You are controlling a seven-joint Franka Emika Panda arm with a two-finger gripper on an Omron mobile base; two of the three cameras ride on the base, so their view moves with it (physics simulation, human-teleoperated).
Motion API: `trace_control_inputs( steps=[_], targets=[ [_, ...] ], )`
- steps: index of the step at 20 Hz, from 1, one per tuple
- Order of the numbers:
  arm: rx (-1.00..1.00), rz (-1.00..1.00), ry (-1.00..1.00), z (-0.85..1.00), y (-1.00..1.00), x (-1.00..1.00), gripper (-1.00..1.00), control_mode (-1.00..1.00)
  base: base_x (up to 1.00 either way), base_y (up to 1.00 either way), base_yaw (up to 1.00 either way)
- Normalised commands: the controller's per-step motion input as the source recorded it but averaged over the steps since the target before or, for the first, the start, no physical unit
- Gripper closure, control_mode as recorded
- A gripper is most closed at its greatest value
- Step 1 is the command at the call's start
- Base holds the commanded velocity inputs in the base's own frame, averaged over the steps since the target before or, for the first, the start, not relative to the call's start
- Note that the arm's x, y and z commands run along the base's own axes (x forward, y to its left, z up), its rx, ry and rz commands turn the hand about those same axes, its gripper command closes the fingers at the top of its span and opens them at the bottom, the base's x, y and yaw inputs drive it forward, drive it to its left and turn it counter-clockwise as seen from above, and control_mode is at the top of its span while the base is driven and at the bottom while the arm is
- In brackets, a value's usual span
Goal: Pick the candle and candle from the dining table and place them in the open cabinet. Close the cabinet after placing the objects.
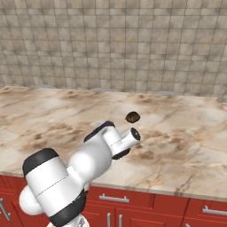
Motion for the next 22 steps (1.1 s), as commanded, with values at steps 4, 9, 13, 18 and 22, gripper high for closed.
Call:
trace_control_inputs(
  steps=[4,9,13,18,22],
  targets=[
    [-0.03,0.00,0.00,-0.35,0.00,0.21,-1.00,-1.00,0.00,0.00,0.00],
    [0.00,0.00,0.00,-0.19,0.00,0.07,-1.00,-1.00,0.00,0.00,0.00],
    [0.00,0.00,-0.01,-0.18,0.01,0.00,-1.00,-1.00,0.00,0.00,0.00],
    [0.00,0.00,-0.03,-0.08,0.00,-0.07,-1.00,-1.00,0.00,0.00,0.00],
    [0.00,0.00,-0.06,0.00,0.00,-0.17,-1.00,-1.00,0.00,0.00,0.00]
  ],
)
